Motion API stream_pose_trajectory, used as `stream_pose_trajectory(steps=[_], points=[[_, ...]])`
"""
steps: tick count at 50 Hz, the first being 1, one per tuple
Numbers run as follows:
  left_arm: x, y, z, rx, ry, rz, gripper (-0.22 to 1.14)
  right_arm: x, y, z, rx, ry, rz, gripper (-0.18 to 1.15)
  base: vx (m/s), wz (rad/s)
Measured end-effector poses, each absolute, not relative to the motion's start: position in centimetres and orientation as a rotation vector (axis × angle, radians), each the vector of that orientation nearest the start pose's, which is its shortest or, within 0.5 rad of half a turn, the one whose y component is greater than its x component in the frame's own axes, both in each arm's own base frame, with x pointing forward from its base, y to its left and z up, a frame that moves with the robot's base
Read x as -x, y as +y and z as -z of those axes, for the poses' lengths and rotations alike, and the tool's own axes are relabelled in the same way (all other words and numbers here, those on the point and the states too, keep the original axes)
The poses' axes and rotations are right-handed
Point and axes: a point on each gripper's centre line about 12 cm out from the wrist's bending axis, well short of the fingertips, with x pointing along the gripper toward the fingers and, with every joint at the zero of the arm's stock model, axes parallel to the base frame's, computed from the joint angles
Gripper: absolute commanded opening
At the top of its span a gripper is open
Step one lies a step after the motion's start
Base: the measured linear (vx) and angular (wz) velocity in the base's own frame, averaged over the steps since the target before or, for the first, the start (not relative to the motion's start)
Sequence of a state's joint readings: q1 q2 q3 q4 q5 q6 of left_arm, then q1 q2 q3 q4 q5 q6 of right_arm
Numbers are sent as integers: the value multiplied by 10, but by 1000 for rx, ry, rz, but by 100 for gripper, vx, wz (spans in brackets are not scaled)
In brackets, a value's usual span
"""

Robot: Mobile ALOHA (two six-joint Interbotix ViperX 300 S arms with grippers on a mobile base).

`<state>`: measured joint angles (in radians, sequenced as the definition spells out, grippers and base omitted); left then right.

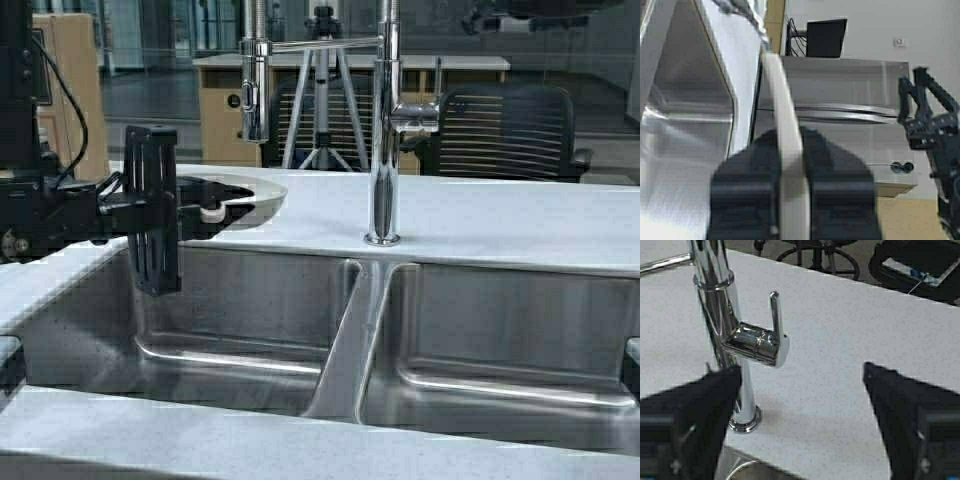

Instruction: Wash the pan

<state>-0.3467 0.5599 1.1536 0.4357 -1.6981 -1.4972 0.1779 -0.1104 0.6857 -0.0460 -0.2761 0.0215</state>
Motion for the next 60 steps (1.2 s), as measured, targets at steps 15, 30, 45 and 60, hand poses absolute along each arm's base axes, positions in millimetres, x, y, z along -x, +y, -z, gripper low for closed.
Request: stream_pose_trajectory(steps=[15,30,45,60], points=[[-244,-142,-52,1469,603,621,3,-434,84,-218,27,325,-199,103,1,1],[-245,-143,-46,1469,617,612,3,-458,103,-198,38,358,-228,103,0,0],[-245,-143,-45,1469,621,614,3,-494,92,-186,33,351,-192,103,0,0],[-245,-144,-45,1469,620,618,3,-510,63,-178,7,377,-125,103,0,0]])
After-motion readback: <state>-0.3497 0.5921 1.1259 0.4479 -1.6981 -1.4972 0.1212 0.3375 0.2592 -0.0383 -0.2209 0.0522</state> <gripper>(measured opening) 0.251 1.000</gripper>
